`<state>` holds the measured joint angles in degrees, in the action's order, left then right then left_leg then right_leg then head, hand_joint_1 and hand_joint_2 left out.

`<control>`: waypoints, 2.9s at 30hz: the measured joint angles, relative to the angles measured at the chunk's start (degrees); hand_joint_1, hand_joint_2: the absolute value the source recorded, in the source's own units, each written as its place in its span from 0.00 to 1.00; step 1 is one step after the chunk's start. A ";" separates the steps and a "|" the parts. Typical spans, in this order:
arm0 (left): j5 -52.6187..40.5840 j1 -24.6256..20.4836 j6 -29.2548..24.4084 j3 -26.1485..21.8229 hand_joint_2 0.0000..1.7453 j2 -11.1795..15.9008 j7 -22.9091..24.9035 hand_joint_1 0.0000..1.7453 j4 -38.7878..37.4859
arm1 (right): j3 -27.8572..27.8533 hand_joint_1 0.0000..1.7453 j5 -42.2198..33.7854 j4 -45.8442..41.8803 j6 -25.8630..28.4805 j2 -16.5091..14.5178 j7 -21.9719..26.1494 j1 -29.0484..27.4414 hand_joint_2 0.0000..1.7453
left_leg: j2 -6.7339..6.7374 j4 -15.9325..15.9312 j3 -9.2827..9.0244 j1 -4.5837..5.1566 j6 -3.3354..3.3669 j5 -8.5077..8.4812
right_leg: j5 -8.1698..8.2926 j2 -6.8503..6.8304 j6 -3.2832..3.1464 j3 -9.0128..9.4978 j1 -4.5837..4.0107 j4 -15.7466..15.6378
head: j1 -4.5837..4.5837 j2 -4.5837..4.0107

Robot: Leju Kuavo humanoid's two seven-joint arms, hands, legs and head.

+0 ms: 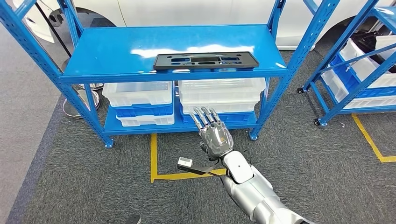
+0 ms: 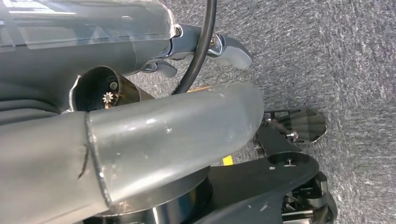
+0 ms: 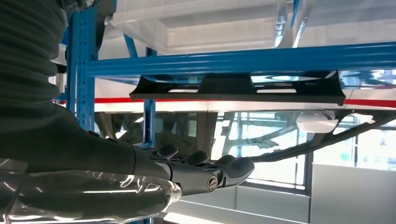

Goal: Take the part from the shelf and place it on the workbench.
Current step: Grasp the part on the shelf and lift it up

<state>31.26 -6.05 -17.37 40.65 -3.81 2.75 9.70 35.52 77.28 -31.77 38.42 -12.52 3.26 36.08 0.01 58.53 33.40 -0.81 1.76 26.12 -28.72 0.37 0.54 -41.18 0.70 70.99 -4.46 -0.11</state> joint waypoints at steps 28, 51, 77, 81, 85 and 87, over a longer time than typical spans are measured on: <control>-0.01 -0.19 -0.32 0.13 0.00 -0.17 -0.02 0.00 -0.02 | 0.20 0.00 -0.69 -0.56 -0.17 -0.43 -0.09 -0.09 1.00 | -0.23 0.62 0.91 -0.25 -0.04 -0.18 | -4.82 -0.12 0.69 -0.60 0.16 4.52 | 0.35 0.00; -0.01 0.00 -0.35 0.36 0.00 -0.11 -0.02 0.00 -0.06 | 0.20 0.00 -1.46 -0.39 -0.14 0.01 -1.33 -0.08 1.00 | -0.29 1.30 3.30 -0.45 -2.15 -1.50 | -0.56 0.23 -0.53 9.23 -0.43 -11.52 | 0.83 0.00; 0.33 0.36 -0.51 1.04 0.00 0.13 -0.28 0.00 -0.08 | 0.03 0.00 -2.09 -0.15 0.16 3.34 -3.90 0.24 1.00 | -0.10 9.57 5.96 -0.20 -2.81 0.89 | 1.16 0.24 -2.61 9.37 -0.54 -12.41 | 1.15 0.00; 0.32 0.25 -0.52 1.08 0.00 0.24 -0.27 0.00 -0.19 | -0.16 0.00 -2.09 -0.15 0.14 3.38 -3.91 0.24 1.00 | -0.16 1.26 2.51 0.42 -1.66 -2.04 | -0.44 0.34 -1.66 10.19 -0.77 -12.13 | 1.12 0.00; 0.30 0.26 -0.54 1.15 0.00 0.28 -0.26 0.00 -0.19 | -0.43 0.00 -2.08 -0.43 0.17 3.38 -3.91 0.30 1.00 | -0.19 -0.60 1.06 -0.16 -0.66 -1.20 | -1.92 0.20 -0.48 9.43 -0.75 -10.18 | 1.11 0.00; 0.28 0.15 -0.52 1.21 0.00 0.27 -0.26 0.00 -0.19 | -0.57 0.00 -2.07 -0.56 0.16 3.43 -3.90 0.35 1.00 | -0.15 -0.96 0.19 -0.29 -0.17 -0.70 | -4.20 0.08 0.12 5.67 -0.47 -3.51 | 1.06 0.00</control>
<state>31.54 -5.90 -17.89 41.86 -3.54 2.49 9.51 34.95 75.21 -32.34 38.58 -9.09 -0.64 36.43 -0.13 57.57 33.59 -1.10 1.59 25.42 -32.92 0.45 0.66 -35.51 0.24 67.47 -3.40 -0.11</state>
